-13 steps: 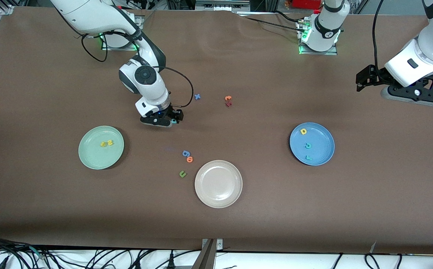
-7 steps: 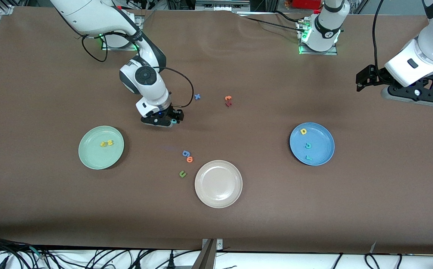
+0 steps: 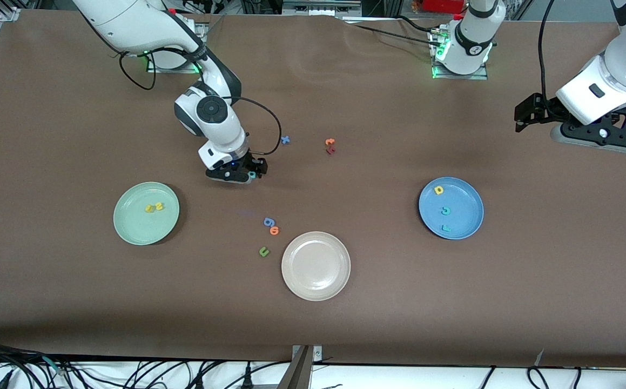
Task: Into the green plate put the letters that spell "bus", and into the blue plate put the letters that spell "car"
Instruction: 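Lower the right gripper and grasp the teal b, then carry the teal b onto the green plate and open the right gripper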
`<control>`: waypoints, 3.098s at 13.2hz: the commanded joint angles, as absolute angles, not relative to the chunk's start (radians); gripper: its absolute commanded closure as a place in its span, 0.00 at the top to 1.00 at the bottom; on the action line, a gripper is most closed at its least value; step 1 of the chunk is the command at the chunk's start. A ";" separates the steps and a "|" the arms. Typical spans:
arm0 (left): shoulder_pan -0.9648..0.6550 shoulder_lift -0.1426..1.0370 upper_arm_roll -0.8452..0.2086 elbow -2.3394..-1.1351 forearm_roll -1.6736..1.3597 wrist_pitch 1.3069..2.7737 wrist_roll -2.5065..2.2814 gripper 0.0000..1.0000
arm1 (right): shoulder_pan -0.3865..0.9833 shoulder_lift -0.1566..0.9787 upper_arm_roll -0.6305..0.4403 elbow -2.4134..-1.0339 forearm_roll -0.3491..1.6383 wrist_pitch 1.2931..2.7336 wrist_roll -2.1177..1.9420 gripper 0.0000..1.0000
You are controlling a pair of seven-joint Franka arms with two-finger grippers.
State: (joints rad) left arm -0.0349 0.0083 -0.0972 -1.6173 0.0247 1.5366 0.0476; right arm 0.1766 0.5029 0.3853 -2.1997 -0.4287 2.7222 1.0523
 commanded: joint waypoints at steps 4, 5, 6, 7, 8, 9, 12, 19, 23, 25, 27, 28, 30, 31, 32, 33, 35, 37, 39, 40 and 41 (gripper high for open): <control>-0.029 0.003 -0.103 -1.605 0.000 1.522 0.052 1.00 | 0.183 0.511 0.387 -2.194 -0.422 2.741 1.040 0.65; -0.029 0.003 -0.103 -1.603 0.002 1.522 0.052 1.00 | 0.183 0.511 0.387 -2.194 -0.422 2.741 1.040 0.57; -0.029 0.003 -0.103 -1.603 0.003 1.522 0.052 1.00 | 0.183 0.511 0.387 -2.194 -0.422 2.741 1.040 0.48; -0.028 0.003 -0.101 -1.603 0.005 1.522 0.052 1.00 | 0.183 0.511 0.387 -2.194 -0.423 2.741 1.040 0.43; -0.026 0.002 -0.100 -1.603 0.005 1.520 0.051 1.00 | 0.181 0.511 0.387 -2.194 -0.423 2.741 1.037 0.42; -0.026 0.002 -0.098 -1.603 0.008 1.510 0.049 1.00 | 0.181 0.511 0.387 -2.194 -0.425 2.743 1.032 0.38; -0.009 0.000 -0.087 -1.603 0.008 1.503 0.061 1.00 | 0.181 0.508 0.385 -2.194 -0.423 2.753 1.028 0.21; -0.009 0.002 -0.089 -1.588 -0.003 1.508 0.064 1.00 | 0.173 0.474 0.371 -2.177 -0.422 2.747 1.008 0.03; -0.009 0.002 -0.091 -1.588 -0.005 1.508 0.061 1.00 | 0.129 0.401 0.307 -2.177 -0.419 2.648 0.774 0.03; -0.008 0.002 -0.091 -1.588 -0.005 1.506 0.064 1.00 | 0.107 0.371 0.269 -2.177 -0.399 2.596 0.614 0.03; -0.009 0.002 -0.091 -1.588 -0.006 1.506 0.061 1.00 | 0.083 0.354 0.236 -2.177 -0.335 2.568 0.464 0.03; -0.009 0.002 -0.091 -1.588 -0.006 1.506 0.063 1.00 | 0.074 0.338 0.215 -2.177 -0.310 2.547 0.383 0.03; -0.008 0.002 -0.091 -1.588 -0.006 1.506 0.061 1.00 | 0.048 0.328 0.161 -2.175 -0.250 2.523 0.207 0.03; -0.009 0.002 -0.091 -1.588 -0.005 1.506 0.060 1.00 | 0.045 0.330 0.112 -2.172 -0.212 2.525 0.099 0.04; -0.009 0.002 -0.091 -1.588 -0.006 1.506 0.061 1.00 | 0.044 0.336 0.077 -2.158 -0.159 2.523 -0.007 0.04; -0.008 0.002 -0.091 -1.588 -0.006 1.506 0.060 1.00 | 0.043 0.340 0.048 -2.155 -0.112 2.523 -0.091 0.04; -0.009 0.002 -0.091 -1.588 -0.006 1.506 0.060 1.00 | 0.040 0.359 0.003 -2.152 -0.057 2.523 -0.187 0.08; -0.009 0.002 -0.091 -1.588 -0.006 1.506 0.060 1.00 | 0.040 0.382 -0.002 -2.154 -0.051 2.529 -0.192 0.09; -0.009 0.002 -0.091 -1.588 -0.006 1.506 0.061 1.00 | 0.038 0.403 -0.011 -2.151 -0.052 2.536 -0.192 0.09; -0.009 0.002 -0.091 -1.588 -0.006 1.506 0.060 1.00 | 0.038 0.411 -0.011 -2.148 -0.051 2.536 -0.192 0.24; -0.009 0.002 -0.091 -1.588 -0.006 1.506 0.058 1.00 | 0.038 0.414 -0.015 -2.146 -0.049 2.536 -0.192 0.61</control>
State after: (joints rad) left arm -0.0171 0.0077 -0.0878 -1.6015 0.0247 1.5252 0.0476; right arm 0.0372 0.4000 -0.0058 -2.1614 -0.0755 2.5348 -0.1652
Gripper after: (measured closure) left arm 0.000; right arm 0.722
